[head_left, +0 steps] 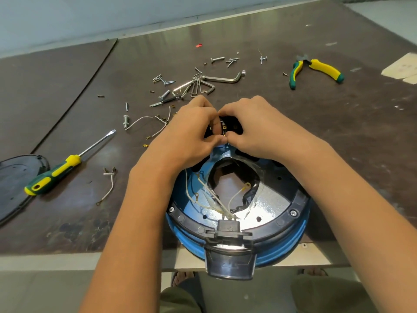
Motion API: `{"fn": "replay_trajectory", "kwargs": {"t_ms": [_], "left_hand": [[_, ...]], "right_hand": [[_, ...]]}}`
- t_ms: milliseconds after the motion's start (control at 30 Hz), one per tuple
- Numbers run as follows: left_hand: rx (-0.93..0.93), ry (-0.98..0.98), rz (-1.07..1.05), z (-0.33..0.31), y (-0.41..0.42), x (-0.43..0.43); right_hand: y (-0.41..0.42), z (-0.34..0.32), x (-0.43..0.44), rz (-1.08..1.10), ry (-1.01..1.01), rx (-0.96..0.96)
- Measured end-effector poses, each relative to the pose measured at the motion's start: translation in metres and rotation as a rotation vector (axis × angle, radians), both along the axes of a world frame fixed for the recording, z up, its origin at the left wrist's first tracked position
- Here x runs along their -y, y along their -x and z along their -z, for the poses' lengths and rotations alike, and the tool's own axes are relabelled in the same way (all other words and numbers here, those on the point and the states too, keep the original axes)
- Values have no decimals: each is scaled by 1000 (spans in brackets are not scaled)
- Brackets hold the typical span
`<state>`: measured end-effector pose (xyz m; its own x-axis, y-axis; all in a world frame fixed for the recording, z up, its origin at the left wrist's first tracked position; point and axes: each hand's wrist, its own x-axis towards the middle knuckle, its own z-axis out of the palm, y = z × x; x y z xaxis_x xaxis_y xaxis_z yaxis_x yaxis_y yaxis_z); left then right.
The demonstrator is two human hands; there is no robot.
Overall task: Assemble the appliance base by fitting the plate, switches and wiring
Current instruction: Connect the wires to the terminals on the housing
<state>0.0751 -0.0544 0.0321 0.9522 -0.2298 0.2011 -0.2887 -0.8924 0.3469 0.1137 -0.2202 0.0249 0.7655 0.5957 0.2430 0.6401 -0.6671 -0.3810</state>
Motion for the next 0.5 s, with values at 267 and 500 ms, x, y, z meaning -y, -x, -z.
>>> {"fn": "replay_trajectory", "kwargs": {"t_ms": [267,500], "left_hand": [[-19,5,-13,-1,-1,1],[-13,50,6,3,-1,-1]], "right_hand": [[-4,1,0,-31,29,40],[-5,1,-1,-37,60,54]]}}
